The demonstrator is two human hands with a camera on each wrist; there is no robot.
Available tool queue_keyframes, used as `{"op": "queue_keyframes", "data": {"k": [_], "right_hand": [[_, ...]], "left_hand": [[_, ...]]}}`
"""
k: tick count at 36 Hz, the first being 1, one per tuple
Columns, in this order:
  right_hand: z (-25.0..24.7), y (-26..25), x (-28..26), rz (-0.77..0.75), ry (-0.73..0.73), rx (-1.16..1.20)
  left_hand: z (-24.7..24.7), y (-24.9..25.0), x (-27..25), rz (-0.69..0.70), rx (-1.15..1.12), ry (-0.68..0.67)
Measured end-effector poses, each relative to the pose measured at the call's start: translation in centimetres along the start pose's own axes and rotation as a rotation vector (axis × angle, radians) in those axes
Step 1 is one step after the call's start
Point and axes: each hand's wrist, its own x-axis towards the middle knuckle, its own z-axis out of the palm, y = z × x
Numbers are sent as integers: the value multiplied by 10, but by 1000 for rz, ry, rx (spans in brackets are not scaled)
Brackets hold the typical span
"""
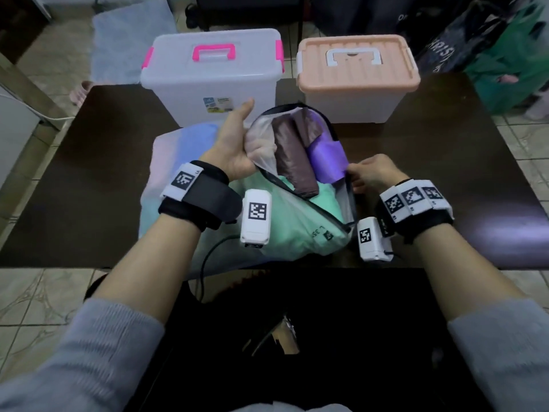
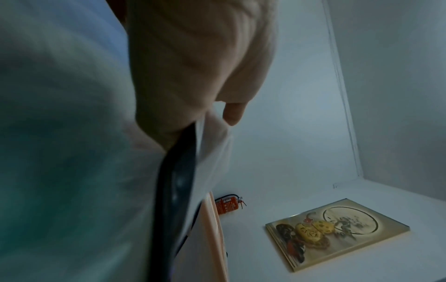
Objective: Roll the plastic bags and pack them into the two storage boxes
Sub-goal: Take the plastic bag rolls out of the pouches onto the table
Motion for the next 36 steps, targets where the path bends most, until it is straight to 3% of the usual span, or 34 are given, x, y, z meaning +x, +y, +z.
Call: {"op": "queue_keyframes", "data": {"k": [8, 13, 15, 17, 20, 22, 24, 26, 31, 36], "right_hand": [[-56, 23, -1, 55, 54, 4], [-59, 35, -1, 90, 107, -69], [-55, 32, -4, 92, 150, -200], [-52, 23, -9, -15, 283, -363], [-40, -4, -22, -350, 423, -313], [-28, -18, -27, -426, 300, -246], [-16, -26, -30, -402, 72, -217], [-8, -32, -33, -388, -59, -264], [-6, -39, -25, -289, -203, -279], [-14, -49, -26, -189, -209, -389]], "left_hand": [[37, -46, 27, 32, -79, 9], [45, -57, 40, 90, 0, 51], [44, -60, 44, 110, -2, 76], [42, -61, 49, 120, -17, 96], [40, -62, 51, 140, -35, 132], [40, -62, 51, 141, -35, 143], [42, -62, 48, 141, -40, 141], [43, -62, 46, 134, -47, 120], [44, -63, 46, 121, -33, 72], [42, -63, 52, 118, -47, 69]]}}
